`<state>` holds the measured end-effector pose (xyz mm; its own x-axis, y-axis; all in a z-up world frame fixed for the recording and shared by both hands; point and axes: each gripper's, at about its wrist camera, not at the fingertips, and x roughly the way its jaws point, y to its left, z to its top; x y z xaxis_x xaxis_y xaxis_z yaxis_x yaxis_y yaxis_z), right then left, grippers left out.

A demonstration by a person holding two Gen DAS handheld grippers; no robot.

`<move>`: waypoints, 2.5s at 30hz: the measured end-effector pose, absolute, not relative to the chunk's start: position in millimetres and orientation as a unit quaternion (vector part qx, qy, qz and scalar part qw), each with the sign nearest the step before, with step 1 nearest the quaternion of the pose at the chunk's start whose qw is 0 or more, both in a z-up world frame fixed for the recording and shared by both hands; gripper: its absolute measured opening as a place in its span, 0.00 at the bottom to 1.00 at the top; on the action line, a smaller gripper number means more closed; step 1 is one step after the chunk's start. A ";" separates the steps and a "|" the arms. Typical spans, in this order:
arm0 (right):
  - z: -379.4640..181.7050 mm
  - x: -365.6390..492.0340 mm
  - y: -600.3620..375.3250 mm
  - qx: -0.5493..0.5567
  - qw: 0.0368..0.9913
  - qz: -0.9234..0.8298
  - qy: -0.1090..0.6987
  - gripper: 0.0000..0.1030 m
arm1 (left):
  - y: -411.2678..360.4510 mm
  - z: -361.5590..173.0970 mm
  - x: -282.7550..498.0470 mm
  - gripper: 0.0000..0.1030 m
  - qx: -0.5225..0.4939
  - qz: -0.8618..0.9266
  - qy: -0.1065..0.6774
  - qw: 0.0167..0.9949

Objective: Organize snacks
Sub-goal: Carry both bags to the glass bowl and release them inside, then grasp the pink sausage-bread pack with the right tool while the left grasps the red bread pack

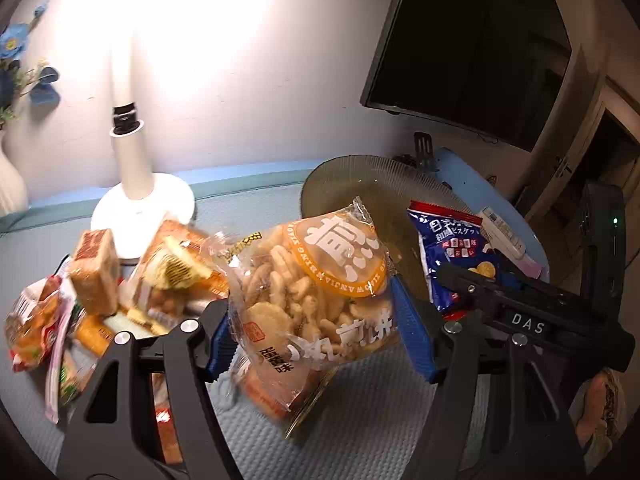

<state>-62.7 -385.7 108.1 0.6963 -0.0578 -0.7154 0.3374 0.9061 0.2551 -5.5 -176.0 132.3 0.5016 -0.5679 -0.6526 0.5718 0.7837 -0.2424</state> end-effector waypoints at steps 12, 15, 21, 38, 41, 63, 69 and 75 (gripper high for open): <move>103.5 -95.1 -368.6 0.193 0.901 -0.067 0.383 0.79 | -167.0 140.6 11.5 0.88 -0.034 -0.329 0.355 0.874; 113.0 -104.4 -340.5 0.176 0.909 -0.035 0.376 0.79 | -134.8 146.4 2.1 0.88 -0.047 -0.315 0.351 0.880; 115.8 -110.0 -283.0 0.132 0.914 0.018 0.384 0.79 | -57.5 164.6 -32.4 0.95 -0.061 -0.256 0.325 0.908; 32.8 -74.0 -235.5 0.192 0.846 0.061 0.494 0.74 | -18.6 71.7 -45.3 0.94 0.009 -0.257 0.409 0.876; 22.2 -65.8 -240.1 0.230 0.830 0.066 0.504 0.70 | -43.1 61.7 -28.2 0.94 0.062 -0.277 0.407 0.868; 22.5 7.5 -218.1 0.194 0.845 -0.027 0.497 0.85 | -54.9 45.8 -51.5 0.94 0.095 -0.371 0.447 0.809; 24.2 -5.4 -221.4 0.164 0.858 -0.027 0.487 0.67 | -76.0 35.5 -32.7 0.94 0.135 -0.391 0.448 0.793; 26.4 -33.7 -233.5 0.150 0.860 0.007 0.488 0.66 | -96.5 25.4 -45.0 0.80 0.181 -0.374 0.453 0.789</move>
